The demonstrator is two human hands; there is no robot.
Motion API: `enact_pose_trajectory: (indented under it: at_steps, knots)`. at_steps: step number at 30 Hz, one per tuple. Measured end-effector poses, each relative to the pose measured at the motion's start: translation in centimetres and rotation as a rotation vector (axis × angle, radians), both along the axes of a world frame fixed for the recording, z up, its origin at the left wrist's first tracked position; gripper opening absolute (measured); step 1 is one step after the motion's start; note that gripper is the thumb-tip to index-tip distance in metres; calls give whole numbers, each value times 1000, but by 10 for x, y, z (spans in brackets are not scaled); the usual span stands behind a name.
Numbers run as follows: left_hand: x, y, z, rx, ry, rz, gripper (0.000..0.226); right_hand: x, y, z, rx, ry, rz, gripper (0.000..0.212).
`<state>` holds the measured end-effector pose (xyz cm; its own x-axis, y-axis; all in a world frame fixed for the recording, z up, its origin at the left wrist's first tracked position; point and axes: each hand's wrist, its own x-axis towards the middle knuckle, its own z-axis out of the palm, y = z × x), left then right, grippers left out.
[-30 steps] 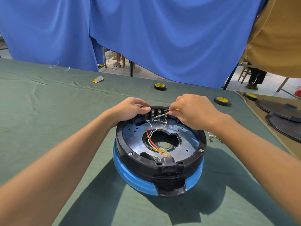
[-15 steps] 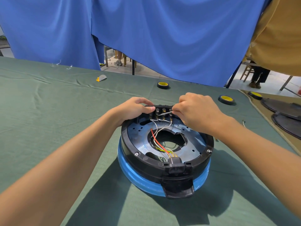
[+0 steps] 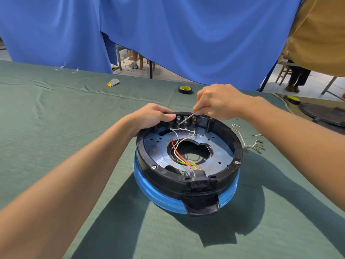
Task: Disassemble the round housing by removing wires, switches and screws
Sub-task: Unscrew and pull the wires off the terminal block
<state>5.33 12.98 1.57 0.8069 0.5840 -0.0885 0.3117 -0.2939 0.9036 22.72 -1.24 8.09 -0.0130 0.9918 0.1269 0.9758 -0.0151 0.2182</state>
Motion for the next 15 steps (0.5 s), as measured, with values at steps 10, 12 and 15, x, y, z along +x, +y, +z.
enact_pose_trajectory:
  at_steps: [10, 12, 15]
  knots:
    - [0, 0, 0, -16, -15, -19, 19, -15, -22, -23, 237, -158, 28, 25]
    - [0, 1, -1, -28, -11, -33, 18, -22, -27, -28, 271, -215, 13, 21]
    - [1, 1, -1, -71, -8, -63, 19, -32, -30, -29, 279, -263, 1, 13]
